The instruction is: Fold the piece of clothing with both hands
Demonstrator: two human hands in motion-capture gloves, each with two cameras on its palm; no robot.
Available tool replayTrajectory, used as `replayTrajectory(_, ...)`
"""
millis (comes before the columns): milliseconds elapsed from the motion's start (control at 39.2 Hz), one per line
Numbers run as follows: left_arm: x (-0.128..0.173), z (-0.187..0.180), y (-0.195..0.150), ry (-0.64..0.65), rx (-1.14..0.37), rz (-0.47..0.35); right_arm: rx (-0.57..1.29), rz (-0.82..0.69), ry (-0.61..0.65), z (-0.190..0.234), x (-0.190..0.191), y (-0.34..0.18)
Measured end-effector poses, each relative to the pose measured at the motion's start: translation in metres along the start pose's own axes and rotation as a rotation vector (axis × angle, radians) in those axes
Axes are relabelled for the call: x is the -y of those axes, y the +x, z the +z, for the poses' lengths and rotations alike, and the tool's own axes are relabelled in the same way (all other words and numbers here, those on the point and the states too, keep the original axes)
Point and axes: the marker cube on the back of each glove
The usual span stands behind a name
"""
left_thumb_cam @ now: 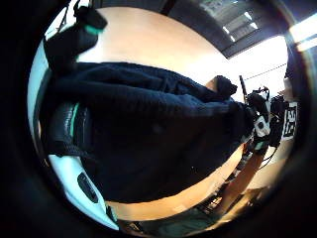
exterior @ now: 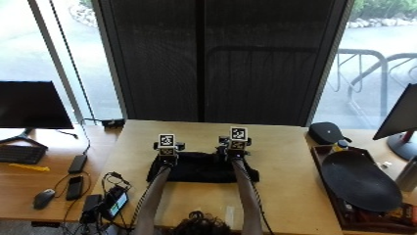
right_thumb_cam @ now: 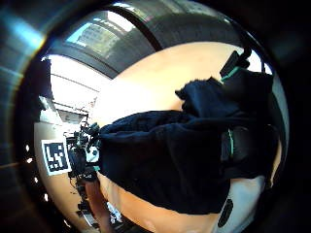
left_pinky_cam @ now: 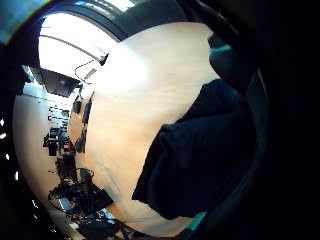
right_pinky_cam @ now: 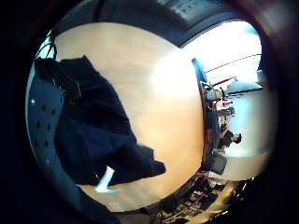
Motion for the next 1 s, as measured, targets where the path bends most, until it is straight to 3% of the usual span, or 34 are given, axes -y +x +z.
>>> replayTrajectory(128,-0.005,-0.025,-0.008,0.191,0.041,0.028,0.111,0.057,0.179,-0.033,-0.007,0.024)
replayTrajectory(281,-0.033,-0.045,0.0,0.281,0.007,0.082,0.278,0.093,0.148,-0.038,-0.04,0.064)
replayTrajectory(383,-0.05,-0.042,0.004,0.295,-0.011,0.11,0.261,0.103,0.115,-0.034,-0.07,0.095)
replayTrajectory(536,-0.064,-0.007,0.017,0.172,0.006,0.13,0.116,0.155,-0.057,-0.002,-0.109,0.128)
replayTrajectory(639,-0.07,0.015,0.024,0.061,0.052,0.15,0.159,0.181,-0.198,0.01,-0.123,0.13)
replayTrajectory(817,-0.066,0.041,0.033,-0.051,0.019,0.176,0.368,0.027,-0.362,0.023,-0.13,0.109)
replayTrajectory(894,-0.077,0.052,0.032,-0.213,-0.024,0.18,0.414,-0.128,-0.402,0.032,-0.129,0.095)
replayTrajectory(996,-0.087,0.059,0.029,-0.371,-0.109,0.167,0.092,-0.03,-0.478,0.039,-0.136,0.104)
